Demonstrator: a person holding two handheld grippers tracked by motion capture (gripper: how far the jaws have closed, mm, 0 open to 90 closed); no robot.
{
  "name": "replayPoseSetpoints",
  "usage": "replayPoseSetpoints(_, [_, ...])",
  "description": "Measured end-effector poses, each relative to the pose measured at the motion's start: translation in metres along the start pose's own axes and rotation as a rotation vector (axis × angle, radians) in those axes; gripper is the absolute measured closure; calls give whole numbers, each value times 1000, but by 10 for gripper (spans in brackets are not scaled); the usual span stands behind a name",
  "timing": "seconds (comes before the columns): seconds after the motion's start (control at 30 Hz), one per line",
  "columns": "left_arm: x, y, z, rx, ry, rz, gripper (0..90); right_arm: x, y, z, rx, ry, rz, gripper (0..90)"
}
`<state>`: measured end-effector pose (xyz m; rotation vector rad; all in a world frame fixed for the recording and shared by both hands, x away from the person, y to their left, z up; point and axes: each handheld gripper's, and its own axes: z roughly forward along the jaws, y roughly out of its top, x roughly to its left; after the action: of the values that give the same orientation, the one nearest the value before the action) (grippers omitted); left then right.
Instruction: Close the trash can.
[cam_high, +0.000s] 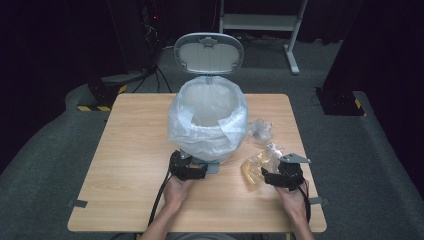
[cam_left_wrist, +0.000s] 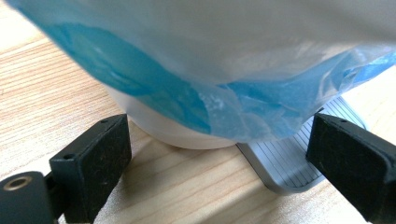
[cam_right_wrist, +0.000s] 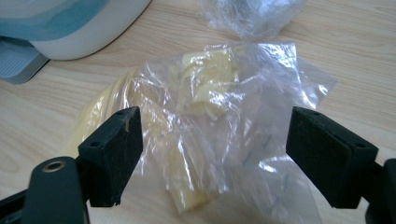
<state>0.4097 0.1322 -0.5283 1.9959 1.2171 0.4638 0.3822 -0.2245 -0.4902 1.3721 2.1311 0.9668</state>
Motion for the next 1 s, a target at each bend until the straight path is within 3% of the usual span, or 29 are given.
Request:
replayPoseSetpoints(0.27, [0, 0, 0, -6, 7, 6, 67, 1, 15, 26, 48, -7, -25, 185])
replayPoseSetpoints(0.5, [-1, 0, 0, -8, 10, 8, 67, -3, 15, 45, 111, -12, -14, 206])
replayPoseSetpoints(0.57, [-1, 0, 0, -8, 10, 8, 67, -4, 12, 50, 120, -19, -26, 274])
replayPoseSetpoints(0.6, [-1, 0, 0, -8, 10, 8, 67, -4, 10, 50, 106, -12, -27, 367])
replayPoseSetpoints(0.63, [-1, 0, 0, -9, 10, 8, 67, -5, 9, 50, 101, 0, -26, 401])
replayPoseSetpoints(1.0, [-1, 0, 0, -12, 14, 10, 68, 0, 5, 47, 82, 52, -57, 716])
